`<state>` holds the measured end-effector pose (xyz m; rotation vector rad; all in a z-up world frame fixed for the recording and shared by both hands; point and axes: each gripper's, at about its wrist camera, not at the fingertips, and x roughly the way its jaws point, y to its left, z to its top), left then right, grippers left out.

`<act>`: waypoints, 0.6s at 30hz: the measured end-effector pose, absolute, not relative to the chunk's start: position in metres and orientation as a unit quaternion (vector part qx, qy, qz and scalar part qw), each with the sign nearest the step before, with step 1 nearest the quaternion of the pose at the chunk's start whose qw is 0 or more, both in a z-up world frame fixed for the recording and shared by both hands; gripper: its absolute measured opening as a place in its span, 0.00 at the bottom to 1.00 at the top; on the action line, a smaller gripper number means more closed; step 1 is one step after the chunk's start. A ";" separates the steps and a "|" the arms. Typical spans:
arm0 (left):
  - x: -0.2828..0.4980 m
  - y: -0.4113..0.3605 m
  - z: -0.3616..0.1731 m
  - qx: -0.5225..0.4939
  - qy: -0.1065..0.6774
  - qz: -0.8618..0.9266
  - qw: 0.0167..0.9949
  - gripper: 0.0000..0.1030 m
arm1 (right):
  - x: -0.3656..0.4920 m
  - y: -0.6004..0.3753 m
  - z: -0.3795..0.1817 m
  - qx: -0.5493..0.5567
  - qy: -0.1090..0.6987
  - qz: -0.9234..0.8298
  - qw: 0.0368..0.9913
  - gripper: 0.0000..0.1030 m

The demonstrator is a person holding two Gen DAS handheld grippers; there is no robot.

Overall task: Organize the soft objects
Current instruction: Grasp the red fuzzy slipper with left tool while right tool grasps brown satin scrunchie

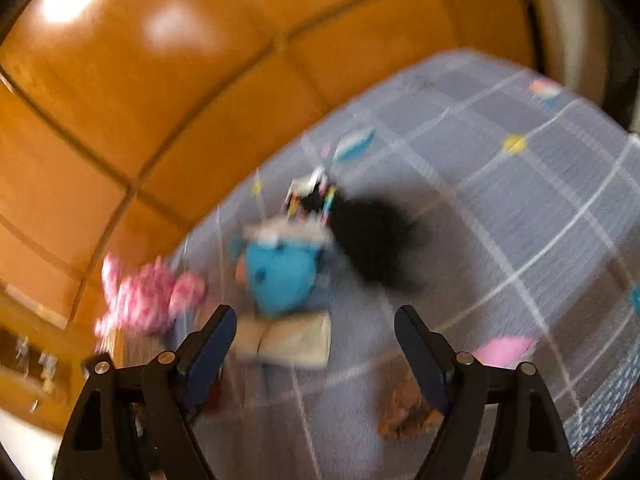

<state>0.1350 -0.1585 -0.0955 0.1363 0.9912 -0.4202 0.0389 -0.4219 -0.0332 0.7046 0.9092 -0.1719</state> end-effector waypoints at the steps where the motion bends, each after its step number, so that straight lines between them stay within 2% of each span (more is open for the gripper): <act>1: 0.132 -0.155 -0.094 0.058 0.472 -0.203 0.856 0.28 | 0.039 -0.422 -0.033 0.313 0.453 -0.097 0.829 0.75; 8: 0.102 -0.138 -0.087 0.042 0.466 -0.222 0.855 0.28 | 0.046 -0.421 -0.062 0.255 0.584 -0.116 0.762 0.75; 18: 0.079 -0.130 -0.066 0.023 0.446 -0.247 0.860 0.28 | 0.063 -0.402 -0.088 0.219 0.643 -0.156 0.717 0.75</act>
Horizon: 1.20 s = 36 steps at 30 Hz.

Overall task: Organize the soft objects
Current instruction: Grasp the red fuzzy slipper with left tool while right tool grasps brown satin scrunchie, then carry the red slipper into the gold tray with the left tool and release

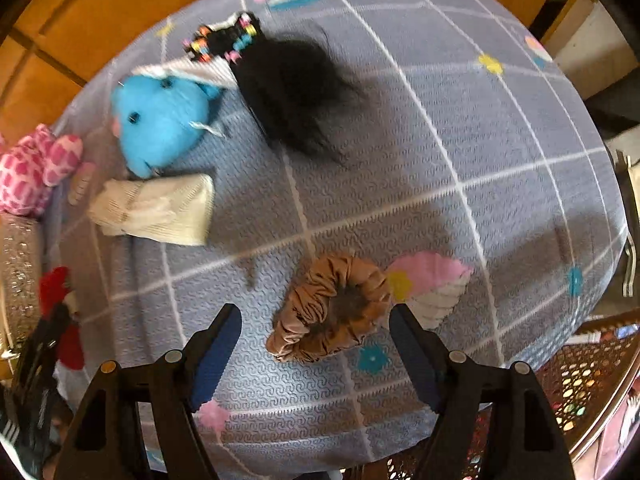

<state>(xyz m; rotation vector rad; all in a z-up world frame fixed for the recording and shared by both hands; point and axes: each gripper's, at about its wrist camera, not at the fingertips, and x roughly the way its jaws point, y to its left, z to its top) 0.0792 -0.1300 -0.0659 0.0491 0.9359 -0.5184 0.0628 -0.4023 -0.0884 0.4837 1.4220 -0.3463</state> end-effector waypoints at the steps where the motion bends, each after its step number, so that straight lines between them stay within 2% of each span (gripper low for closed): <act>1: 0.077 -0.128 -0.063 0.021 0.443 -0.249 0.861 0.28 | 0.064 -0.401 -0.094 0.225 0.648 -0.156 0.711 0.75; 3: 0.074 -0.125 -0.057 0.018 0.436 -0.255 0.863 0.28 | 0.068 -0.396 -0.099 0.222 0.656 -0.151 0.705 0.64; 4: 0.073 -0.124 -0.055 0.017 0.432 -0.256 0.864 0.28 | 0.071 -0.393 -0.098 0.205 0.654 -0.160 0.710 0.49; 5: 0.072 -0.122 -0.052 0.017 0.428 -0.257 0.866 0.28 | 0.072 -0.389 -0.093 0.193 0.642 -0.169 0.722 0.16; 6: 0.071 -0.121 -0.050 0.015 0.426 -0.258 0.867 0.28 | 0.073 -0.388 -0.090 0.197 0.633 -0.164 0.731 0.12; 9: 0.069 -0.119 -0.044 0.011 0.419 -0.259 0.870 0.28 | 0.078 -0.369 -0.078 0.175 0.595 -0.137 0.772 0.12; 20: 0.093 -0.082 0.014 -0.029 0.371 -0.241 0.896 0.28 | 0.082 -0.337 -0.095 0.173 0.566 -0.092 0.801 0.14; 28: 0.143 0.009 0.044 -0.102 0.350 -0.143 0.920 0.28 | 0.081 -0.330 -0.093 0.129 0.562 -0.093 0.811 0.18; 36: 0.127 0.111 0.037 -0.137 0.348 -0.062 0.926 0.28 | 0.081 -0.324 -0.096 0.099 0.555 -0.098 0.820 0.18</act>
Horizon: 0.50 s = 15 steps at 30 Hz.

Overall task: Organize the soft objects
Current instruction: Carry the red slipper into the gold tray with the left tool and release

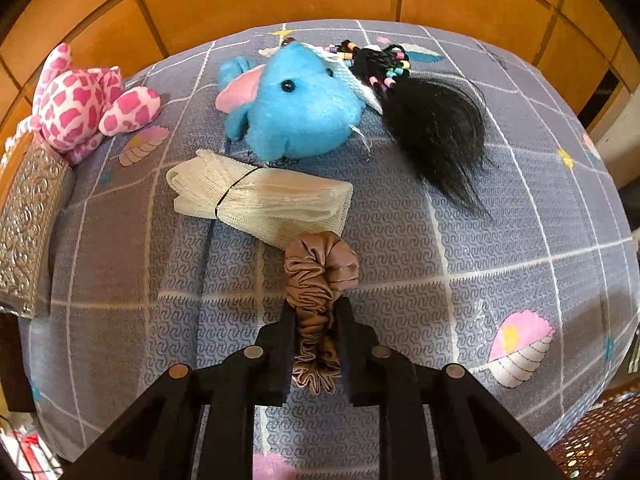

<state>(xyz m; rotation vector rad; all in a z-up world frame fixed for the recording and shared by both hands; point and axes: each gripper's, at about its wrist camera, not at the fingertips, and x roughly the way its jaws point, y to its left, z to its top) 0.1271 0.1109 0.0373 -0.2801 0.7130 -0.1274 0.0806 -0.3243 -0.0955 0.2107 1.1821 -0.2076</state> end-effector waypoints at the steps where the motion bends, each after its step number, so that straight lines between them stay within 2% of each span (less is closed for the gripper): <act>1: 0.122 0.124 0.034 -0.141 0.350 -0.054 0.925 0.28 | 0.078 -0.323 -0.095 0.094 0.554 -0.098 0.821 0.18; 8: 0.078 0.213 0.004 -0.191 0.365 0.030 0.910 0.28 | 0.076 -0.319 -0.094 0.071 0.550 -0.103 0.826 0.18; 15: 0.074 0.274 -0.030 -0.207 0.389 0.109 0.891 0.28 | 0.073 -0.312 -0.091 0.052 0.543 -0.108 0.831 0.17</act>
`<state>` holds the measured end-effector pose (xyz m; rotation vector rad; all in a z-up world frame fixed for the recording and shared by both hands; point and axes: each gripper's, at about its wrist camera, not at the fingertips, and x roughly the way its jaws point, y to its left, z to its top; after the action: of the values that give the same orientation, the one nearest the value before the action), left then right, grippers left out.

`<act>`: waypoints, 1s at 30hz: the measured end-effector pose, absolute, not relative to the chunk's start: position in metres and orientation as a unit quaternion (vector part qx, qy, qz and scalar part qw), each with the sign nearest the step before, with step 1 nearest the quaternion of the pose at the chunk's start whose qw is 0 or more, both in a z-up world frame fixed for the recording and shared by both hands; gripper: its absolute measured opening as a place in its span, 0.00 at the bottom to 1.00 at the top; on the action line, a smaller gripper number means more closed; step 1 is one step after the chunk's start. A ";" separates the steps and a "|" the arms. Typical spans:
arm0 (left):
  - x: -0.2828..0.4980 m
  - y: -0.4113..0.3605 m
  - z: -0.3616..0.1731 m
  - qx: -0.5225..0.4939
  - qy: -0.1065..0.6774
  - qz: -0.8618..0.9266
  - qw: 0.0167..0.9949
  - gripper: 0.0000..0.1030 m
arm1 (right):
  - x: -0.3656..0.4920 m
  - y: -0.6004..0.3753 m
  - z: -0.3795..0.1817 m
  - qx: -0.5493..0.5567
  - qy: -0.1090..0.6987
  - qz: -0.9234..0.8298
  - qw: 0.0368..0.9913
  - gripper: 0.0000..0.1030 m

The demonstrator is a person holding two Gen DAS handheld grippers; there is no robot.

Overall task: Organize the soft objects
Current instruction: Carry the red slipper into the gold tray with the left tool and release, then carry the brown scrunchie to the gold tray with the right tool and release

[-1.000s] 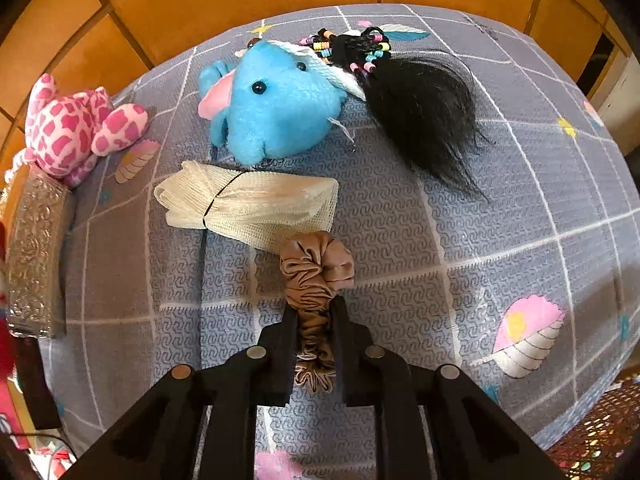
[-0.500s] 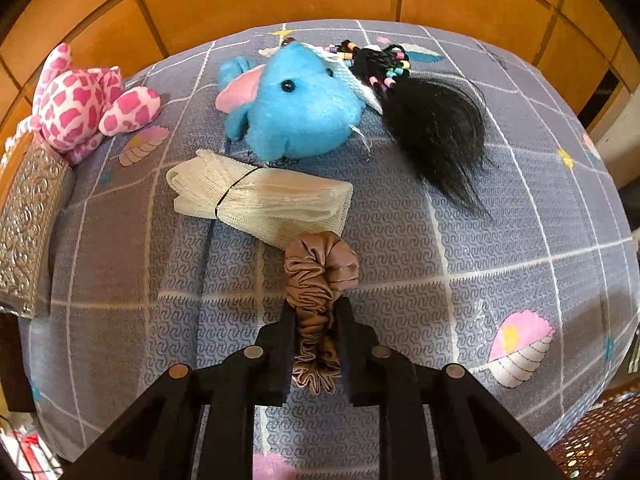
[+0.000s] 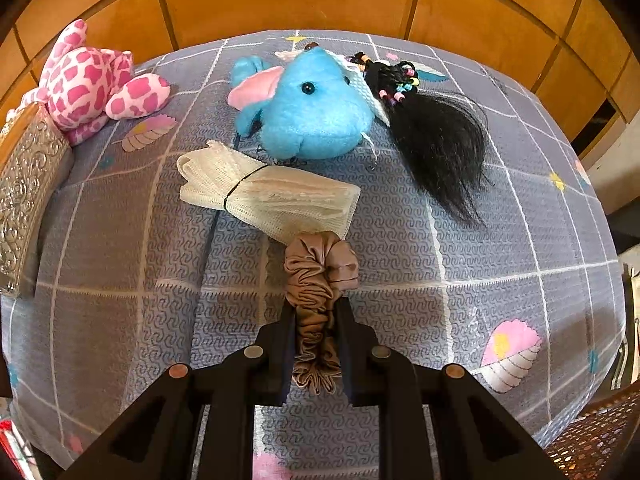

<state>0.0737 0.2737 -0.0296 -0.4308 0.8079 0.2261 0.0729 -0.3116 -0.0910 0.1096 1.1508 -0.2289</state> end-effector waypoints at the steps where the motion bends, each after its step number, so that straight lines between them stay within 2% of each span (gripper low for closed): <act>1: 0.076 0.278 -0.037 -0.210 0.396 0.116 0.886 0.28 | 0.073 -0.312 -0.092 0.050 0.542 -0.108 0.832 0.16; 4: 0.082 0.283 -0.053 -0.206 0.413 0.124 0.879 0.31 | 0.070 -0.309 -0.091 0.044 0.537 -0.112 0.835 0.16; 7: 0.086 0.285 -0.066 -0.215 0.424 0.123 0.871 0.38 | 0.067 -0.305 -0.091 0.038 0.534 -0.116 0.837 0.16; 12: 0.077 0.284 -0.062 -0.221 0.411 0.129 0.875 0.60 | 0.064 -0.299 -0.091 0.027 0.530 -0.125 0.838 0.15; 16: 0.060 0.278 -0.045 -0.212 0.389 0.136 0.886 0.61 | 0.063 -0.290 -0.092 0.024 0.523 -0.134 0.841 0.12; 20: 0.037 0.259 -0.031 -0.181 0.373 0.135 0.900 0.71 | 0.060 -0.285 -0.091 0.028 0.516 -0.142 0.844 0.12; 26: 0.011 0.228 -0.025 -0.166 0.369 0.110 0.908 0.72 | 0.059 -0.287 -0.089 0.036 0.513 -0.142 0.846 0.12; 30: 0.003 0.204 -0.020 -0.139 0.368 0.102 0.914 0.76 | 0.059 -0.297 -0.088 0.060 0.513 -0.137 0.845 0.12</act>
<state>0.0031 0.2041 -0.0204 -0.2867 0.7574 0.2095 0.0590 -0.2966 -0.0876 0.1275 1.0818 -0.2880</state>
